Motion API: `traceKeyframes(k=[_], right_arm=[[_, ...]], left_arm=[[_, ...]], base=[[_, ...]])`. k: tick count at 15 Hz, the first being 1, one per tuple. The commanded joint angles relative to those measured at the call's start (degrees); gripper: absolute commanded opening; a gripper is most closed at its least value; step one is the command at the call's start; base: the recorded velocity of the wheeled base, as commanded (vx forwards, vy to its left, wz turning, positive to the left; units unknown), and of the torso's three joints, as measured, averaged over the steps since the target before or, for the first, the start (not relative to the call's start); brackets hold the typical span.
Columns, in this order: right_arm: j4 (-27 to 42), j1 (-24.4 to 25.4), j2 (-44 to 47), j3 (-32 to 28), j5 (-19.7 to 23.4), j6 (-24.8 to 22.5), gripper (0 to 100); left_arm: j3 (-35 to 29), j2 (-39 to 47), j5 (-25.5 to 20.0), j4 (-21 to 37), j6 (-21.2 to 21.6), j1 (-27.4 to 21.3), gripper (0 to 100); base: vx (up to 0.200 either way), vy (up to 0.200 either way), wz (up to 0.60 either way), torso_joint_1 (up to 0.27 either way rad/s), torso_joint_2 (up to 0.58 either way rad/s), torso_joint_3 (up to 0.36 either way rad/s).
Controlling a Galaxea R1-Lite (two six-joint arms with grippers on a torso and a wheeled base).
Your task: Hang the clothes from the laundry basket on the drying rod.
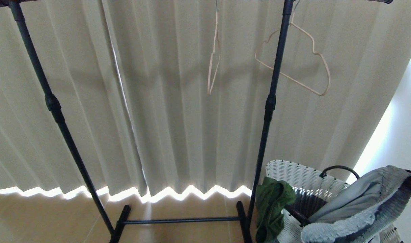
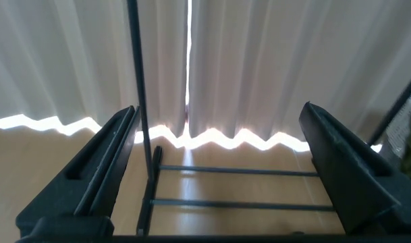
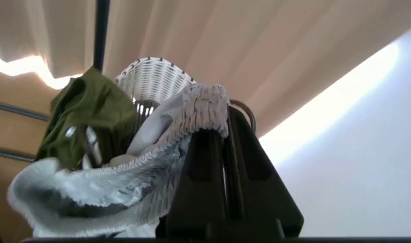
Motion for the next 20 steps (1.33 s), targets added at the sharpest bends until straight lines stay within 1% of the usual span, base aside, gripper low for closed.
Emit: traceKeyframes(k=[1, 9, 16, 20], right_arm=[[-0.05, 0.00, -0.54, 0.12, 0.01, -0.04, 0], [0.21, 0.09, -0.46, 0.38, -0.08, -0.04, 0], [0.21, 0.00, -0.46, 0.21, -0.08, -0.12, 0], [-0.14, 0.09, -0.54, -0.58, -0.08, -0.12, 0]], left_arm=[[-0.01, 0.02, 0.02, 0.01, 0.01, 0.01, 100], [-0.01, 0.02, 0.02, 0.01, 0.01, 0.01, 100], [-0.01, 0.02, 0.02, 0.01, 0.01, 0.01, 100], [0.17, 0.02, 0.02, 0.01, 0.80, 0.01, 100]], base=[[-0.200, 0.000, 0.00, -0.002, 0.00, 0.002], [0.000, 0.000, 0.00, 0.000, 0.00, 0.000], [0.000, 0.200, 0.00, 0.001, 0.00, 0.003], [0.000, 0.000, 0.00, 0.000, 0.00, 0.000]])
